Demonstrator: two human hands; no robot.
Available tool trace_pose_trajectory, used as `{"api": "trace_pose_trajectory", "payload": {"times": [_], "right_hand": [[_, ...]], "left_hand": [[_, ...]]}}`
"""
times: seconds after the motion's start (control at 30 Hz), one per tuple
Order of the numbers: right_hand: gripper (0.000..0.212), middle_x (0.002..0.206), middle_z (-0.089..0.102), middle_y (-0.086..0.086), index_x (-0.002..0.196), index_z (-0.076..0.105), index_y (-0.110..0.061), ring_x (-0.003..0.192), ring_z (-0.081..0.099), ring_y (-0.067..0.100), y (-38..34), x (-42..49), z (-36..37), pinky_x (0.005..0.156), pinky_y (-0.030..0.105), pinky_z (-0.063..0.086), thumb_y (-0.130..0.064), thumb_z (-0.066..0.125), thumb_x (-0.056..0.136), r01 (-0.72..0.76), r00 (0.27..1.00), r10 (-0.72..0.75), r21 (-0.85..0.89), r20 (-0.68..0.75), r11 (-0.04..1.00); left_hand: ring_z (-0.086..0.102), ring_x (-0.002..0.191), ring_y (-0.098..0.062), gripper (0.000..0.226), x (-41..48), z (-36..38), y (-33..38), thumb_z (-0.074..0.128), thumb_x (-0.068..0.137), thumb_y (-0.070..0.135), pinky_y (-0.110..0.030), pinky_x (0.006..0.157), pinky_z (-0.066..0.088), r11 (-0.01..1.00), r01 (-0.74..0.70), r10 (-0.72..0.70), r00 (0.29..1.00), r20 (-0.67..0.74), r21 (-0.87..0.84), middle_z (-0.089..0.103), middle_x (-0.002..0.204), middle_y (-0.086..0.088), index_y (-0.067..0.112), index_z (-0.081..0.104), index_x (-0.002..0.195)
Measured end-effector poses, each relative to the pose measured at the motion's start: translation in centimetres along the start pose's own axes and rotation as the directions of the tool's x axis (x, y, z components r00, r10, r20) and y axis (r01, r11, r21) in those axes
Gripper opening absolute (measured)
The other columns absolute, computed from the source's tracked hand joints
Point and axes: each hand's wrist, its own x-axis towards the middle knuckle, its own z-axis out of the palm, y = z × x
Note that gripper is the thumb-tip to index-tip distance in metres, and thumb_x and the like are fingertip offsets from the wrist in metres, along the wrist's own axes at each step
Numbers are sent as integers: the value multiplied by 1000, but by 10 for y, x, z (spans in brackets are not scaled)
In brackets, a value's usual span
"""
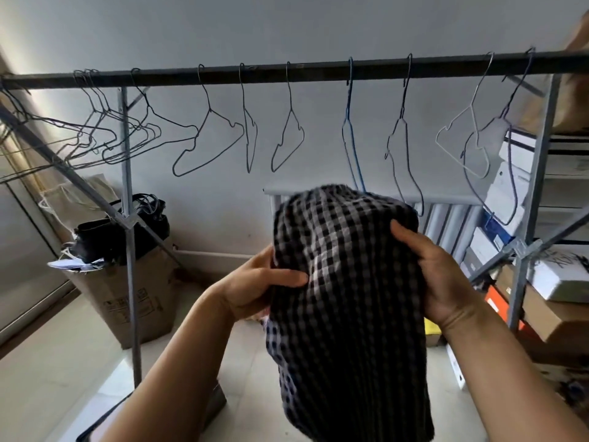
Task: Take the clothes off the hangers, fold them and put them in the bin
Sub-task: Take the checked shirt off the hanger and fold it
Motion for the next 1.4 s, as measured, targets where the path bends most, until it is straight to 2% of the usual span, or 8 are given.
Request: {"api": "trace_pose_trajectory", "payload": {"times": [0.2, 0.33, 0.5, 0.63, 0.87, 1.1, 1.27, 1.4], "right_hand": [[29, 91, 76, 12, 79, 80, -7, 78, 74, 24, 5, 5, -19, 61, 33, 60, -30, 68, 67, -87, 994, 89, 34, -63, 996], [34, 93, 75, 16, 82, 78, -3, 77, 74, 25, 12, 9, -28, 59, 30, 59, -22, 52, 93, -82, 982, 81, 2, -173, 997], [33, 93, 76, 14, 78, 79, -4, 79, 74, 23, 14, 8, -33, 65, 31, 58, -16, 53, 94, -55, 982, 62, 43, -178, 998], [26, 99, 74, 15, 98, 72, -1, 89, 73, 26, 17, 2, -39, 68, 30, 59, -6, 61, 75, 71, 994, -76, -62, -75, 996], [26, 102, 73, 21, 98, 69, 7, 95, 71, 31, 22, 5, -52, 76, 30, 60, 2, 64, 74, -27, 988, -11, -241, -154, 970], [14, 86, 75, 11, 98, 69, -2, 72, 73, 22, 34, 17, -48, 64, 31, 57, -12, 66, 89, 0, 910, -143, -346, -390, 938], [47, 97, 75, 16, 87, 76, -3, 86, 74, 26, 25, 10, -52, 68, 30, 58, -33, 89, 53, 9, 980, -42, -169, -195, 986], [71, 127, 64, 14, 134, 53, -20, 116, 62, 32, 33, 12, -59, 90, 41, 54, 2, 77, 70, 86, 996, -78, -204, 51, 975]], "left_hand": [[69, 83, -17, 29, -1, -26, -8, 68, 87, 17, -28, 75, 53, 956, 88, -82, 996, -34, 278, 74, 94, -9, -7, 67, 104], [71, 88, -18, 29, -9, -18, -14, 65, 86, 31, -29, 74, 56, 999, 14, -17, 995, -101, -32, 75, 98, -10, 6, 77, 94], [60, 120, -29, 73, -20, -16, -22, 82, 74, 16, -37, 90, 53, 998, -23, 33, 980, 195, -51, 59, 137, -12, 29, 53, 139], [62, 118, -32, 69, -17, -11, -21, 63, 83, -12, -39, 90, 55, 997, -58, 59, 998, -30, 55, 60, 134, -14, 30, 54, 137], [70, 101, -27, 39, -14, -2, -17, 57, 89, -2, -33, 78, 59, 982, -143, 118, 975, -187, -124, 69, 119, -15, 13, 62, 126], [70, 71, -14, 31, -11, -1, -12, 61, 96, 19, -25, 66, 53, 887, -56, 254, 888, -384, 458, 73, 74, 0, 36, 60, 121], [71, 82, -14, 18, -9, 3, -17, 61, 94, 18, -24, 70, 55, 988, -145, 149, 885, -442, 43, 75, 93, -6, 16, 75, 104], [70, 99, -26, 47, -13, -3, -11, 71, 80, 3, -32, 80, 59, 959, -222, 158, 937, -312, -179, 70, 115, -16, 17, 66, 125]]}}
